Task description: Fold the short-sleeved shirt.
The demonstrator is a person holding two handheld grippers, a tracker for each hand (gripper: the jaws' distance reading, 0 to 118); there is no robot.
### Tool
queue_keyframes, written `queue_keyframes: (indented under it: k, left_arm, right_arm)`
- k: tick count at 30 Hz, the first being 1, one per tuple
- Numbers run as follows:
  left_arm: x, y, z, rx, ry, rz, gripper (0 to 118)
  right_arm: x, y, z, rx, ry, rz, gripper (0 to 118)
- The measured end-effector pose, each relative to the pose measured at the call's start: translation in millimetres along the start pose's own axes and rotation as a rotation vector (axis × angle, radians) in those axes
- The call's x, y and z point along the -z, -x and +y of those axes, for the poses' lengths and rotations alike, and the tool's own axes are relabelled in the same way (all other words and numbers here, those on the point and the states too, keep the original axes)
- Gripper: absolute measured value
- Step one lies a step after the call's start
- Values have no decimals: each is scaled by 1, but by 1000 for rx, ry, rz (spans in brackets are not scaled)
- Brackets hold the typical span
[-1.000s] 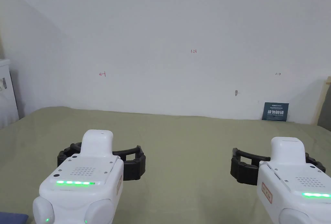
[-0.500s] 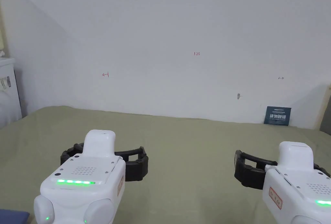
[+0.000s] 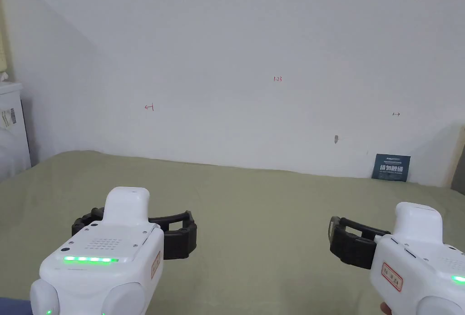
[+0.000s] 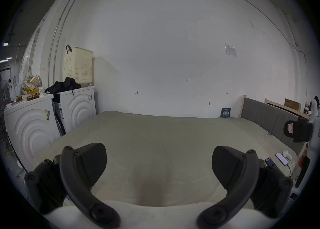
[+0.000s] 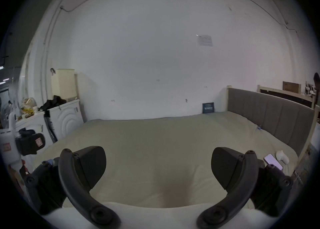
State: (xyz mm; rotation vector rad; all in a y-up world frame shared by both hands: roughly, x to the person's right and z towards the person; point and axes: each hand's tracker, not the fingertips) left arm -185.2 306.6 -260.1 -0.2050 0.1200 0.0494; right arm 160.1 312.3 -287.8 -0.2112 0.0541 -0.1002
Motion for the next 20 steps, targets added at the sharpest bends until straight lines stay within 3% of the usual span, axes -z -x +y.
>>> queue_keyframes:
  k: [7, 15, 18, 20]
  left_arm:
    - [1, -3, 4, 6, -4, 4, 118]
    - [2, -9, 4, 18, -1, -7, 118]
    - [2, -9, 4, 5, 3, -14, 118]
    - [2, -10, 5, 3, 4, -14, 118]
  right_arm:
    - [3, -2, 3, 20, 9, 19, 118]
    - [1, 9, 6, -69, -10, -28, 118]
    - [1, 14, 6, -78, -14, -127, 118]
    - [3, 12, 5, -65, -18, -118, 118]
